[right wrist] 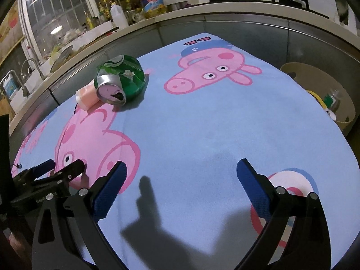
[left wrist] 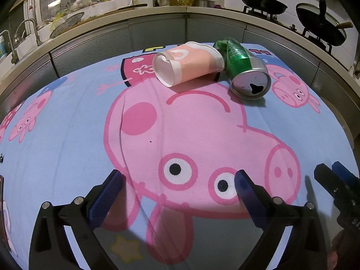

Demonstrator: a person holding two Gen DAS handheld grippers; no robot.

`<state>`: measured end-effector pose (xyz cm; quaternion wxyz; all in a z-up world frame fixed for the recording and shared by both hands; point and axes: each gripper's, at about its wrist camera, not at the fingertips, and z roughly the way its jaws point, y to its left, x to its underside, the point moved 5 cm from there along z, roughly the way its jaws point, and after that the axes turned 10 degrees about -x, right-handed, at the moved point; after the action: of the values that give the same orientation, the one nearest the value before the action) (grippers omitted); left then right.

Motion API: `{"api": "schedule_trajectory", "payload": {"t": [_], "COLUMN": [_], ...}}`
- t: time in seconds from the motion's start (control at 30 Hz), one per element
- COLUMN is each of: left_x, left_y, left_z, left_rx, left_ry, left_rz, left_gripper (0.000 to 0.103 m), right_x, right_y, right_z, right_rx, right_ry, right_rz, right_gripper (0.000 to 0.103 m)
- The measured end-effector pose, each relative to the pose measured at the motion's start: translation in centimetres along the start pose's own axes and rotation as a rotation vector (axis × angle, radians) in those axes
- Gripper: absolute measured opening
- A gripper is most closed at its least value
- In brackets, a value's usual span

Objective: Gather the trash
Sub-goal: 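Move both open grippers over the table toward the green can and pink cup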

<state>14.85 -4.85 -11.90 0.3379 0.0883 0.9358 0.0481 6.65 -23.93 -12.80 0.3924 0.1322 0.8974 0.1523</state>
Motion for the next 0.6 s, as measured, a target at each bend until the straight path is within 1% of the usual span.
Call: {"api": "schedule_trajectory", "payload": {"t": [0.13, 0.27, 0.6], "left_x": [0.0, 0.1, 0.1], "left_y": [0.0, 0.1, 0.0], "left_z": [0.0, 0.0, 0.1], "left_rx": [0.003, 0.005, -0.002], "left_ry": [-0.001, -0.003, -0.003], "left_rz": [0.003, 0.002, -0.001], "left_gripper": [0.099, 0.100, 0.100], "right_x": [-0.1, -0.2, -0.9], "right_y": [0.3, 1.2, 1.9], "right_z": [0.1, 0.8, 1.7], "right_rx": [-0.013, -0.020, -0.045], "right_ry": [-0.002, 0.010, 0.018], "right_rz": [0.012, -0.023, -0.046], "right_gripper": [0.097, 0.098, 0.098]}}
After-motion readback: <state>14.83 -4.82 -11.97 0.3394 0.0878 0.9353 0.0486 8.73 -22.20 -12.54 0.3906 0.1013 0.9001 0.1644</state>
